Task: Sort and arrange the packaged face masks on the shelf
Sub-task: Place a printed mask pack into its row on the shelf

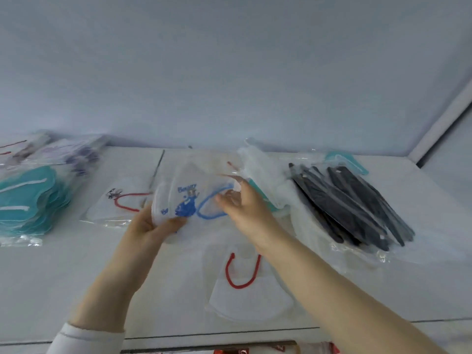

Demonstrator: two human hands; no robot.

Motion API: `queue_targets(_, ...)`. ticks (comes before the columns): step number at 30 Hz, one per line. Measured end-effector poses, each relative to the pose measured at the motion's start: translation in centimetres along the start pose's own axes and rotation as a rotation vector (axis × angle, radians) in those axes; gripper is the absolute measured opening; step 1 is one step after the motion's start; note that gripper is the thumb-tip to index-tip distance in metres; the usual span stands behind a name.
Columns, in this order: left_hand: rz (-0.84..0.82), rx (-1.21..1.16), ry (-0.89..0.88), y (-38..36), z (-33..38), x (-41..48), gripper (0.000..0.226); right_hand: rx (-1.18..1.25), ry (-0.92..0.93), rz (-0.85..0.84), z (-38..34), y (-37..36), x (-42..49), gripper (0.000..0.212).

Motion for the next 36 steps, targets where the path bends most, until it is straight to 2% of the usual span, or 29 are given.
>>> queue_targets(3, 0.017, 0.159, -0.103, -0.9, 0.9, 0.3, 0.047, 0.103, 0.072, 0.009, -0.2, 0.9, -0.9, 0.038)
queue_targets(7, 0.087, 0.25, -0.177, -2.0, 0.9, 0.5, 0.053, 0.137, 0.029, 0.037, 1.5, 1.8, -1.9, 0.04)
queue_targets(11, 0.15, 0.249, -0.183, -2.4, 0.1, 0.6, 0.057, 0.117, 0.012, 0.053, 1.8, 2.0, -2.3, 0.03)
queue_targets(14, 0.144, 0.283, -0.207, -1.9, -0.5, 1.3, 0.052, 0.139, 0.03, 0.091, 1.9, 2.1, -2.6, 0.029)
queue_targets(18, 0.096, 0.237, -0.099, -1.7, -3.0, 1.3, 0.071, 0.124, -0.034, 0.081, 2.6, 2.5, -3.1, 0.034)
queue_targets(19, 0.101, 0.224, -0.097, -1.8, -3.4, 1.3, 0.07, 0.111, -0.04, 0.08, 2.7, 2.6, -3.0, 0.035)
queue_targets(22, 0.106, 0.232, -0.175, -2.9, -1.4, 1.1, 0.026, 0.109, -0.025, 0.085, 1.8, 3.3, -2.6, 0.035)
queue_targets(23, 0.117, 0.225, -0.196, -2.8, -0.8, 1.3, 0.022, 0.102, -0.012, 0.066, 1.5, 3.5, -2.6, 0.039)
queue_targets(25, 0.142, 0.118, -0.173, -1.7, 0.1, 1.8, 0.026, -0.106, 0.069, 0.037, 0.9, 4.6, -2.4, 0.055)
queue_targets(28, 0.272, 0.003, -0.102, 1.2, 0.8, 2.4, 0.032, -0.73, 0.233, 0.042, 0.4, 7.5, -1.4, 0.071)
queue_targets(30, 0.347, -0.025, -0.072, 2.7, 1.3, 2.4, 0.031, -1.002, 0.188, 0.007, 0.7, 8.9, 0.0, 0.08)
queue_targets(33, 0.365, -0.049, -0.055, 3.2, 2.0, 1.9, 0.027, -1.202, -0.014, -0.112, 2.1, 9.4, 2.2, 0.087)
queue_targets(36, 0.383, -0.071, -0.044, 3.4, 2.2, 1.1, 0.031, -1.31, -0.021, -0.2, 3.1, 7.4, 2.7, 0.082)
Point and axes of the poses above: each hand's wrist, its own x-axis towards the middle knuckle, its own y-axis out of the back of the hand, z = x × y, the point moved 5 cm from there along x, towards the middle knuckle, and after that the axes turned 10 degrees about x, right-handed, at the moved point
